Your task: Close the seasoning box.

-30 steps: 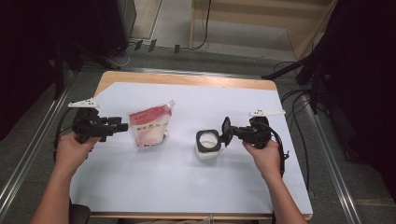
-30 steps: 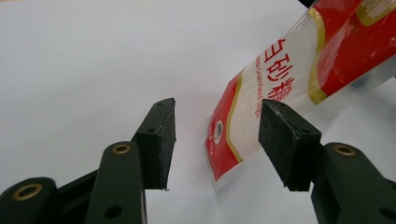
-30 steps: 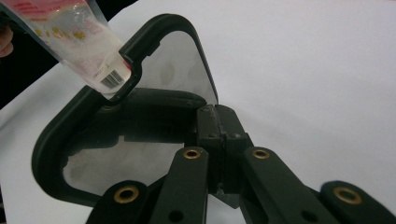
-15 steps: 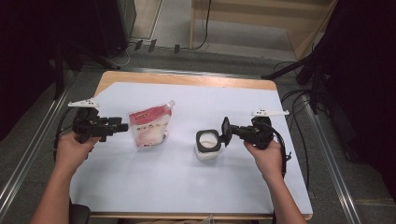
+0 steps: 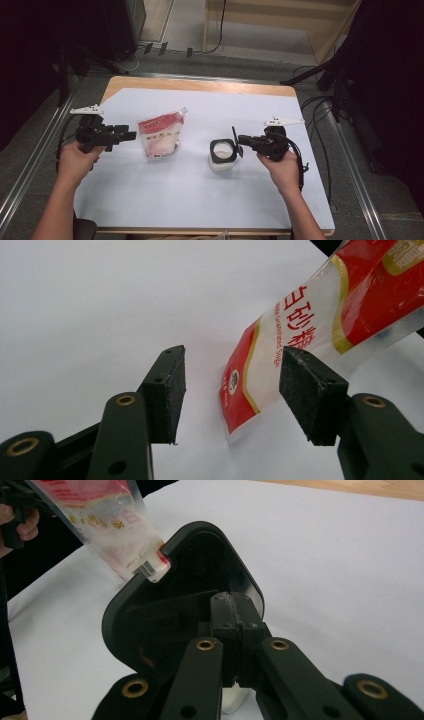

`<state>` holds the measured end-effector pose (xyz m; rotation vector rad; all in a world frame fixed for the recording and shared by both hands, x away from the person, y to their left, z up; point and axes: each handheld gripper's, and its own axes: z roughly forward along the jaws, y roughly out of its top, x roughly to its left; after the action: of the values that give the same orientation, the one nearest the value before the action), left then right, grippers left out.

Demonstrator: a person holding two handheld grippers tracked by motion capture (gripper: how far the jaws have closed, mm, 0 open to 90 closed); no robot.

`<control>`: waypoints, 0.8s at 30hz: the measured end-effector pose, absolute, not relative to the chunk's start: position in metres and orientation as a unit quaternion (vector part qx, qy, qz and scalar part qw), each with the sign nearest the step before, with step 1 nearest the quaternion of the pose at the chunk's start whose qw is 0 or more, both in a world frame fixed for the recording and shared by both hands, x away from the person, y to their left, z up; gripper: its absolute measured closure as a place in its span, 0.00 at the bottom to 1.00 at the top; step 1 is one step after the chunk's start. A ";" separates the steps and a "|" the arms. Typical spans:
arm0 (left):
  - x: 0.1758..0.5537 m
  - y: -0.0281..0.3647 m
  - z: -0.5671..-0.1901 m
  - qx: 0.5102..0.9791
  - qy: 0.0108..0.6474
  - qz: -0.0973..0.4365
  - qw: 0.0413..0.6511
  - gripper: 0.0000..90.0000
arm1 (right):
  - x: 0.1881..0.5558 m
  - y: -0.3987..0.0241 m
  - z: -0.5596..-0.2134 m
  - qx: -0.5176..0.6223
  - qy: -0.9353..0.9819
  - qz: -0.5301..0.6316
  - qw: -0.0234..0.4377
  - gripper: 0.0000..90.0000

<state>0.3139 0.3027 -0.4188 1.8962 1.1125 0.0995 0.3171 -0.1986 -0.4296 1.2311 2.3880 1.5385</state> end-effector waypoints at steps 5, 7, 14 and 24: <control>0.314 0.301 -0.420 0.769 0.451 0.037 0.451 0.50 | 0.316 -0.193 -0.430 0.392 0.776 0.494 0.022 1.00; 0.314 0.301 -0.420 0.769 0.451 0.037 0.451 0.50 | 0.316 -0.191 -0.430 0.389 0.778 0.493 0.024 0.99; 0.314 0.303 -0.420 0.767 0.452 0.037 0.454 0.50 | 0.314 -0.178 -0.434 0.384 0.787 0.482 0.026 1.00; 0.315 0.303 -0.421 0.767 0.454 0.035 0.453 0.50 | 0.313 -0.164 -0.442 0.371 0.806 0.461 0.022 1.00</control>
<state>0.3149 0.3025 -0.4210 1.8933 1.1202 0.0876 0.3130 -0.1641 -0.4420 1.1503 2.4971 1.4288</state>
